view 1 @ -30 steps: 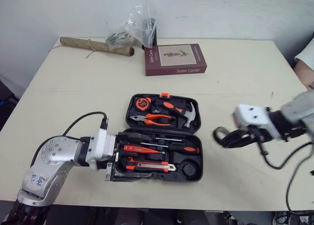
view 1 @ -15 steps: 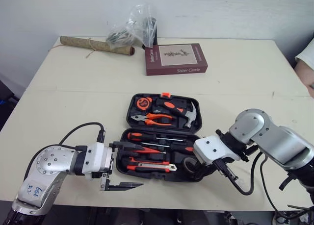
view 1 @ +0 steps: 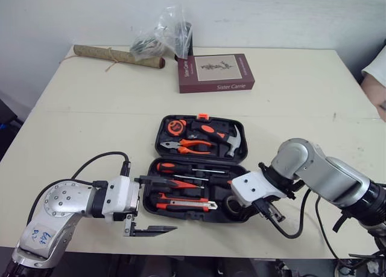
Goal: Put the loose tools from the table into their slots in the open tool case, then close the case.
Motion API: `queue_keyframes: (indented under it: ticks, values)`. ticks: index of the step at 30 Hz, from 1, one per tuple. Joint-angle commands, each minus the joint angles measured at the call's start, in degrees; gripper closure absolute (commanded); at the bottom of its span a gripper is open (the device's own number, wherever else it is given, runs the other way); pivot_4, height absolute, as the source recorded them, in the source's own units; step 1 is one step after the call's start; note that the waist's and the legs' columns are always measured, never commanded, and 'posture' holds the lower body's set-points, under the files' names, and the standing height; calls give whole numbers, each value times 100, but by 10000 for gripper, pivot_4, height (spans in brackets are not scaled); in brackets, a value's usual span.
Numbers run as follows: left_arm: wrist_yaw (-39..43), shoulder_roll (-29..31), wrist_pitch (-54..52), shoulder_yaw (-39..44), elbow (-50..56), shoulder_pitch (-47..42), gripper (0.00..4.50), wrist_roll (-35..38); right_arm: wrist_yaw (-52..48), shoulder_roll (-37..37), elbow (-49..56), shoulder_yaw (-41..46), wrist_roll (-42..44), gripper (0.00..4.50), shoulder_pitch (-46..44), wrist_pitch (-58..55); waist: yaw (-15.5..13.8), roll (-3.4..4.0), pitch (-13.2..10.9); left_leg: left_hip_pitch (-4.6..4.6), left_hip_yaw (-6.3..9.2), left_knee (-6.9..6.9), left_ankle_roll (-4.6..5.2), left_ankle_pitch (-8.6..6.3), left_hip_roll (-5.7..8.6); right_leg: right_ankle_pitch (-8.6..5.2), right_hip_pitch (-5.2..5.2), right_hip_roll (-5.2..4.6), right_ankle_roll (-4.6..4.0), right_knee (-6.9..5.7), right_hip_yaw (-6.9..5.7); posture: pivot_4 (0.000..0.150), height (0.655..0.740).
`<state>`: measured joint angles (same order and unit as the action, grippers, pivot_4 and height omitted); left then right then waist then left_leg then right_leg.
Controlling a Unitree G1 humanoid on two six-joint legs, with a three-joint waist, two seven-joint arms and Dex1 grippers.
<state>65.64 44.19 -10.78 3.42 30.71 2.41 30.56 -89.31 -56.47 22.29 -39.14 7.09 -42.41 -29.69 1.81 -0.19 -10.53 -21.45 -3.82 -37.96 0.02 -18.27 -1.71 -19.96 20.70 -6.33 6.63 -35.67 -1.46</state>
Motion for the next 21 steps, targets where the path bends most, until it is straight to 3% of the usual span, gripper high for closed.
queue_keyframes:
  ticks: [1, 4, 6, 7, 8, 9, 16, 20, 21]
  values:
    - [-73, 43, 7, 93, 169, -22, 0, 65, -319, -277, 0, -107, -277, 44682, -126, -86, -4, 0, 0, 0, 0, 0, 0, 0, 0, 0, -1, 0, 0, 0, 0, 1500, 7400]
    - [-191, -7, 32, 140, 113, -54, 0, 29, -319, -361, 96, -200, -11, 44682, -153, -162, -18, 0, 0, 0, 2, 0, 1, -1, 1, 0, -2, -3, 0, 3, -1, 1500, 7400]
    - [-243, -12, 45, 140, 97, -66, 0, 14, -319, -360, 97, -163, 36, 36317, -125, -87, -20, -1, 0, -1, 4, 0, 1, -1, 2, 0, -2, -5, 0, 5, -2, 1500, 7400]
    - [-258, -8, 47, 141, 96, -64, 0, 17, -317, -295, 81, -49, 69, 35171, -78, -45, -21, -1, 0, -1, 4, 0, 2, -2, 2, 0, -2, -6, 0, 7, -2, 1500, 7400]
    - [-275, -7, 41, 138, 105, -55, 0, 20, -318, -261, 74, 55, 195, 29437, -54, -28, -21, -1, 0, -1, 4, 1, 2, -3, 3, 0, -2, -7, 0, 8, -3, 1500, 7400]
    - [-283, 4, 32, 139, 110, -43, 0, 19, -318, -293, 77, 164, 528, 26478, -105, -33, -20, 0, 0, -2, 4, 1, 2, -3, 3, 0, -3, -6, 0, 9, -4, 1500, 7400]
    - [-234, 97, -11, 204, 68, 13, 0, 80, -319, -1223, 282, 362, 2551, 26478, -424, -150, -13, 5, -6, -8, 2, 1, 3, -5, 0, 0, 1, -15, 0, 12, -39, 1500, 7400]
    - [-225, 132, -4, 290, 66, 67, 0, 102, -319, -837, -167, 1194, 3895, 26478, 181, 319, -12, 1, -7, -7, 14, 2, 1, -7, -6, -1, -6, -21, -2, 16, -72, 1500, 7400]
    - [-225, 139, -2, 309, 67, 82, 0, 111, -319, -668, -334, 1391, 4142, 28611, 362, 405, -3, -5, -6, -7, 14, 3, 1, -7, -5, -1, -6, -21, -2, 16, -72, 1500, 7400]
